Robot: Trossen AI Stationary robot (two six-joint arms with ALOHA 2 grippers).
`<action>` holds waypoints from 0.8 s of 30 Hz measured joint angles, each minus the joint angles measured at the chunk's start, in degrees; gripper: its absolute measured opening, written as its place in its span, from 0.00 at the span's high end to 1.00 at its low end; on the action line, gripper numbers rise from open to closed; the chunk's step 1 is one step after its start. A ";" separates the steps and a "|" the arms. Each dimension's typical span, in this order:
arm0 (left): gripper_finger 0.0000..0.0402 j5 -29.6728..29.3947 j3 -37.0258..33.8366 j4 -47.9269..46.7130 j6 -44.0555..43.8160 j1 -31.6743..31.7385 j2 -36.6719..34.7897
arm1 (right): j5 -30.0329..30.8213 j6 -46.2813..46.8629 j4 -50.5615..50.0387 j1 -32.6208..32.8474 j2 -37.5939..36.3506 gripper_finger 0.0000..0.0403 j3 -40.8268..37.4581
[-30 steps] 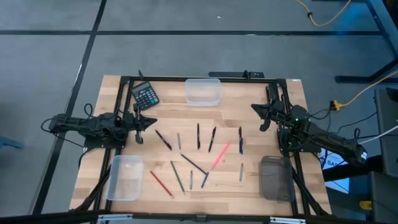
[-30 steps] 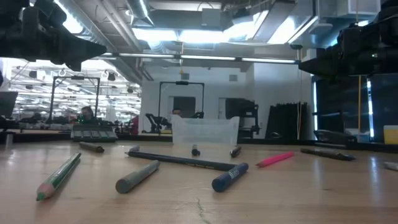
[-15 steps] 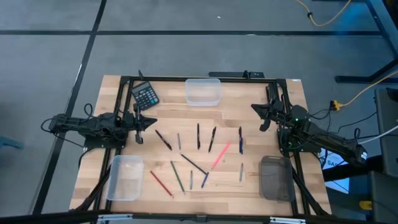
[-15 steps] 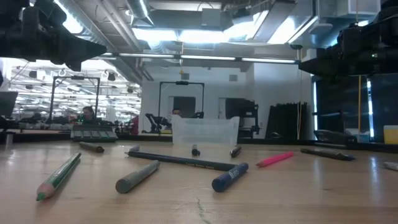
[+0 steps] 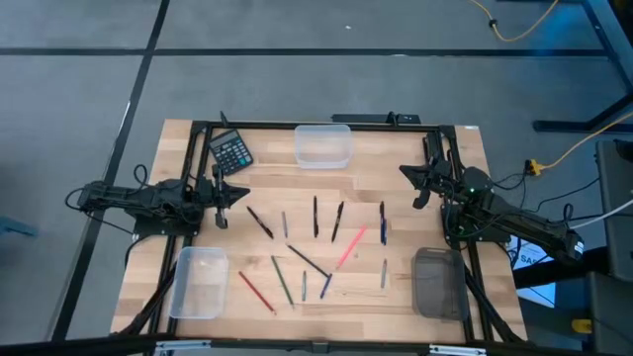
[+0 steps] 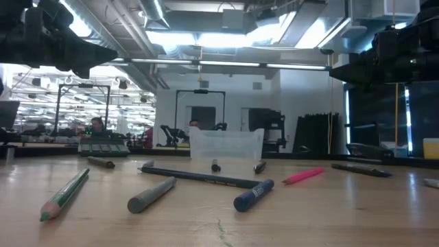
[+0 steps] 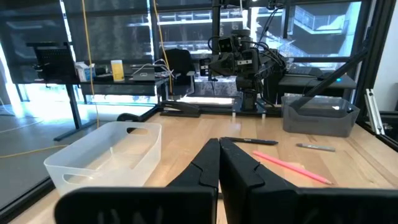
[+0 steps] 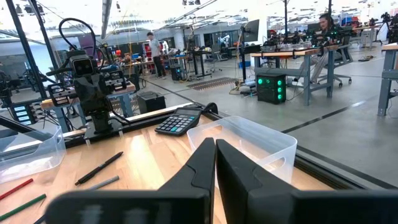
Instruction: Sort crayons/erasers/pens/pencils in bins
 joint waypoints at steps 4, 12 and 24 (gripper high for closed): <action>1.00 -0.01 0.00 0.00 0.00 0.00 -0.01 | 0.02 0.00 0.02 0.00 -0.02 0.95 0.02; 1.00 -0.01 -0.01 0.00 0.00 -0.01 -0.01 | 0.01 0.00 0.00 0.00 0.00 0.95 0.02; 1.00 -0.01 0.00 0.00 -0.01 -0.01 -0.01 | 0.09 -0.72 0.07 0.00 0.00 0.95 0.02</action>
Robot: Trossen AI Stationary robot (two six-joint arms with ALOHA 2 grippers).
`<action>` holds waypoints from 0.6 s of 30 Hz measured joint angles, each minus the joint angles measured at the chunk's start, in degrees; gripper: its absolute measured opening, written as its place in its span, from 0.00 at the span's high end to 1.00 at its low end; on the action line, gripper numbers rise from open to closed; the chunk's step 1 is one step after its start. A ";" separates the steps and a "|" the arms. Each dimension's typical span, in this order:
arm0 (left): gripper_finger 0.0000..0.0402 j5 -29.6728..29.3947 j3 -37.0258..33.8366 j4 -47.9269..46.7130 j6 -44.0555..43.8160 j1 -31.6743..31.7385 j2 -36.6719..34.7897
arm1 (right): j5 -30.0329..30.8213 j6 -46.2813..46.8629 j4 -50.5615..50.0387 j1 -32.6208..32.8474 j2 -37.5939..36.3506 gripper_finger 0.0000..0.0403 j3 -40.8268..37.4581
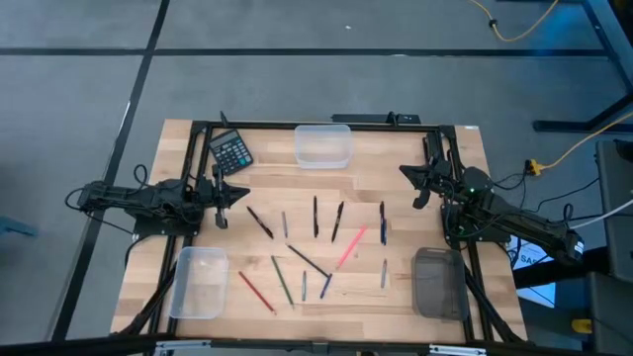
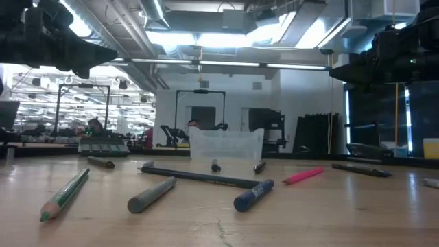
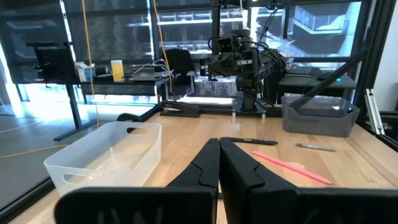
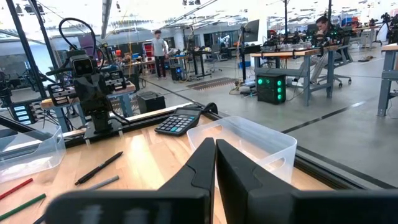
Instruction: Sort crayons/erasers/pens/pencils in bins
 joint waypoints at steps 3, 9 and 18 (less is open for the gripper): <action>1.00 0.01 -0.02 0.02 0.01 -0.01 0.01 | 0.02 -2.22 0.13 0.00 0.00 0.95 0.00; 1.00 -0.01 0.00 0.02 0.01 -0.01 0.01 | 0.00 -2.30 0.09 0.00 -0.02 0.95 -0.02; 1.00 -0.01 0.00 0.00 0.01 -0.01 0.01 | -0.11 5.88 5.83 0.00 0.00 0.95 0.00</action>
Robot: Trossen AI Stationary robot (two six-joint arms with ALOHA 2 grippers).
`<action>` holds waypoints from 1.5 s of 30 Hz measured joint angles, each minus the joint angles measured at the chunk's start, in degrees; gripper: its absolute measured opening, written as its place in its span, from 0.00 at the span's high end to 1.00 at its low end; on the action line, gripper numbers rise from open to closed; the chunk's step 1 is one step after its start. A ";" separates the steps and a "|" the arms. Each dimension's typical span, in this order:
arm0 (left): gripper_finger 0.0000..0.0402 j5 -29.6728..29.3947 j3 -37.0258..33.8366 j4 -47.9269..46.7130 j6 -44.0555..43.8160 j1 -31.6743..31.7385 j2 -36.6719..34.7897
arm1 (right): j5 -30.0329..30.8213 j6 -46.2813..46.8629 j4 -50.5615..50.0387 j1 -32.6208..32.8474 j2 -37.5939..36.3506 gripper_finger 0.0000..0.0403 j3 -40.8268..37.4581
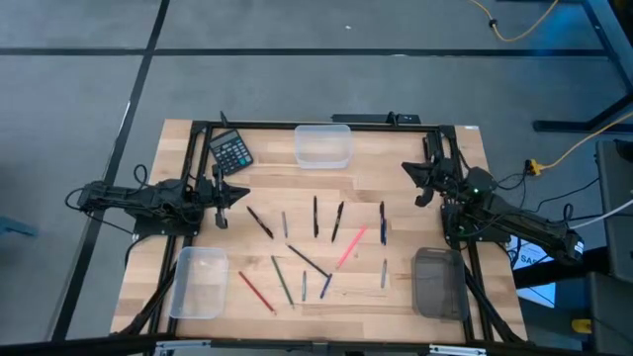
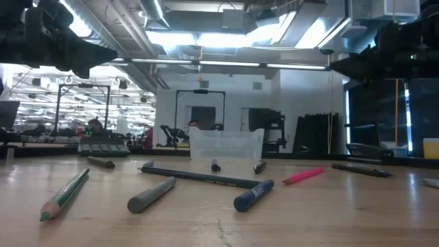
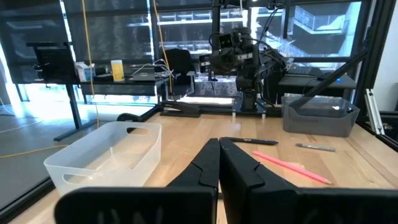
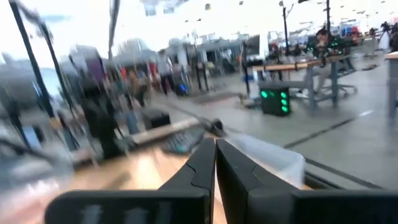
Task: Sort crayons/erasers/pens/pencils in bins
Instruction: Put the right black pen into the top transparent bin
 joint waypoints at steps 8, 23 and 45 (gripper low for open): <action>1.00 -0.02 -0.02 0.02 0.00 0.00 -0.02 | 10.57 5.20 4.62 -0.02 0.89 0.95 0.04; 1.00 -2.05 0.02 4.58 -3.96 0.01 -0.01 | 19.91 5.27 5.37 0.00 6.81 0.95 0.02; 0.93 -4.02 0.00 3.98 4.17 0.72 0.24 | 18.14 14.62 15.56 -0.73 24.81 0.95 0.02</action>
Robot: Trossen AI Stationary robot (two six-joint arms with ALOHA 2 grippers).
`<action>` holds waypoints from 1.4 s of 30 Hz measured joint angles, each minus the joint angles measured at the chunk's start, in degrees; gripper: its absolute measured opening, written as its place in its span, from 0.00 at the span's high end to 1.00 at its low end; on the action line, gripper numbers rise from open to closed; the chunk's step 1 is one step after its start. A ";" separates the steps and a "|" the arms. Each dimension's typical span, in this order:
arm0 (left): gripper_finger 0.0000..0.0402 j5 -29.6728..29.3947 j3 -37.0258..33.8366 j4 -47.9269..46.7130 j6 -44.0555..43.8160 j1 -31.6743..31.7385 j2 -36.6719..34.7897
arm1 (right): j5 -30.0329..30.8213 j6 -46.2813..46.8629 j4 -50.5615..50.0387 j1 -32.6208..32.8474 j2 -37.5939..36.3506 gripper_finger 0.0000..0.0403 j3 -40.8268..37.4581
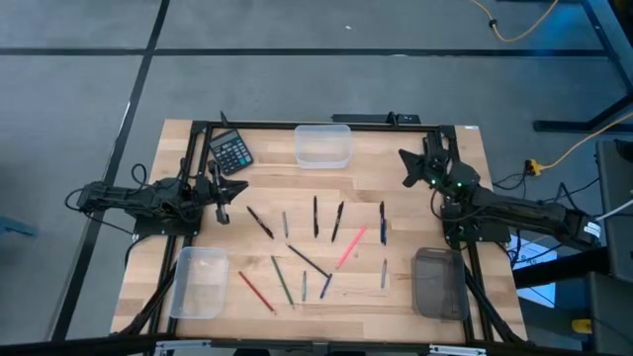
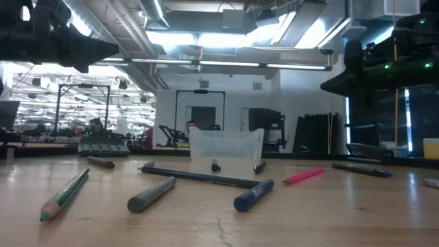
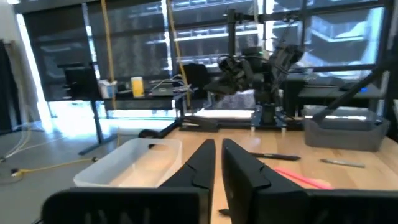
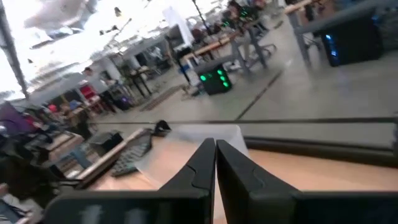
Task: Sort crayons/erasers/pens/pencils in bins
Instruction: Put the right black pen into the top transparent bin
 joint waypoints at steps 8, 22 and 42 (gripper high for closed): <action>0.80 -6.22 0.00 -3.17 -2.45 0.00 0.00 | 1.37 -2.97 -0.21 0.57 8.54 0.95 4.80; 0.78 -24.39 0.00 -3.71 -1.63 0.00 0.00 | 0.07 -22.77 -5.86 0.57 28.63 0.95 20.86; 0.78 -22.29 0.00 -3.72 0.39 2.80 0.00 | -0.45 -24.41 -13.47 7.72 44.86 0.71 32.73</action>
